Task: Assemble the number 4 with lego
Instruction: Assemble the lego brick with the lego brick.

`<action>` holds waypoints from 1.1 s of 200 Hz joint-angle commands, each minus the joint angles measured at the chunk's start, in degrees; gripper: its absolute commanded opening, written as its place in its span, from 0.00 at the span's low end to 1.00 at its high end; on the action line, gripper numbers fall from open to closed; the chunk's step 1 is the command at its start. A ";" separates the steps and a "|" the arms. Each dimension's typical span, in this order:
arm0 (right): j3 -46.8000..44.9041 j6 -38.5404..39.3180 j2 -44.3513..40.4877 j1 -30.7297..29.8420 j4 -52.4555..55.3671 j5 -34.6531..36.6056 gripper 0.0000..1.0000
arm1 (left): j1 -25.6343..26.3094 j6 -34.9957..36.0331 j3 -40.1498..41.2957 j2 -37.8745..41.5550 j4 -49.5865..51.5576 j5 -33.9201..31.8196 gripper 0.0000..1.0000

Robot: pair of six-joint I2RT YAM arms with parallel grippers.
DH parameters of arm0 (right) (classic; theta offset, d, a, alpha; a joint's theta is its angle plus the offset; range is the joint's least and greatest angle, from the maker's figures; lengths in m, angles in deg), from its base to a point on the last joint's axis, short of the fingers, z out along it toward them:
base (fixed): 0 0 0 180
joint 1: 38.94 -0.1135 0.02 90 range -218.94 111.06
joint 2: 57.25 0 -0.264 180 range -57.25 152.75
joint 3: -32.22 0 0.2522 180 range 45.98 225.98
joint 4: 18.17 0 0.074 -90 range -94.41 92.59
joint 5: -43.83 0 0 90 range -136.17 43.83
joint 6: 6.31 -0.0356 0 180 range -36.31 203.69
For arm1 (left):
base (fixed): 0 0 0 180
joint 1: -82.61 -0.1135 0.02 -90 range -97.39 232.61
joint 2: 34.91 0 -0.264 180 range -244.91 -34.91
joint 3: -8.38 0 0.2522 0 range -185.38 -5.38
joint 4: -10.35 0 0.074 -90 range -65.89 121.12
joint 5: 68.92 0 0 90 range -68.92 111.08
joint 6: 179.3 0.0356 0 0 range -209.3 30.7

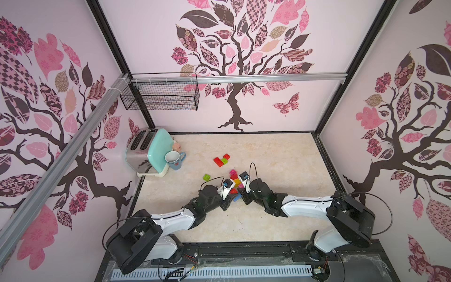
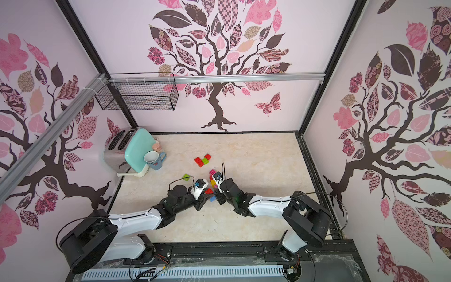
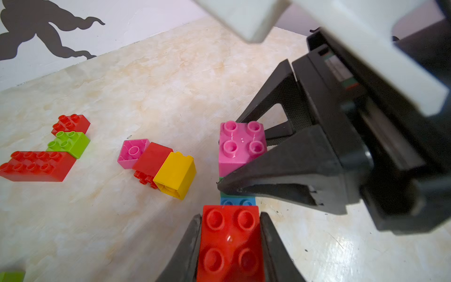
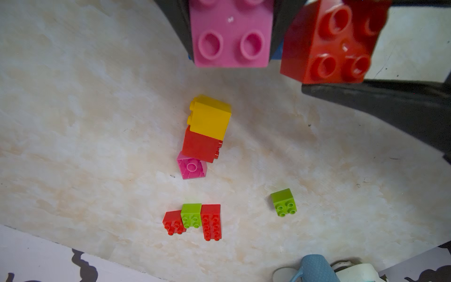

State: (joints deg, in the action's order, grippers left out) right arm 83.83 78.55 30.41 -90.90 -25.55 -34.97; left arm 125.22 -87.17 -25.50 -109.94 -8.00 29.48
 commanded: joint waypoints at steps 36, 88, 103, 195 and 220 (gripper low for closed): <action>-3.21 0.14 3.12 0.10 12.00 0.22 0.00 | -0.58 -1.94 3.11 -1.46 -4.05 1.28 0.00; -3.27 0.20 3.22 0.04 11.92 0.20 0.00 | -0.51 -2.90 4.08 -1.21 -1.94 2.40 0.00; -3.15 0.22 3.22 0.09 11.92 0.34 0.00 | 0.05 -3.03 4.19 -2.34 -2.41 2.52 0.00; -3.13 0.35 3.13 0.10 12.10 0.21 0.00 | 1.93 -0.40 4.66 -5.27 1.12 -1.54 0.00; -3.14 0.40 3.22 0.10 12.12 0.21 0.00 | 2.23 -0.89 4.80 -5.55 2.20 -1.49 0.00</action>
State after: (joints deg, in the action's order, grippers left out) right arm 83.83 78.85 30.41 -90.90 -25.55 -34.84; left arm 126.90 -88.68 -22.94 -113.30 -14.67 28.48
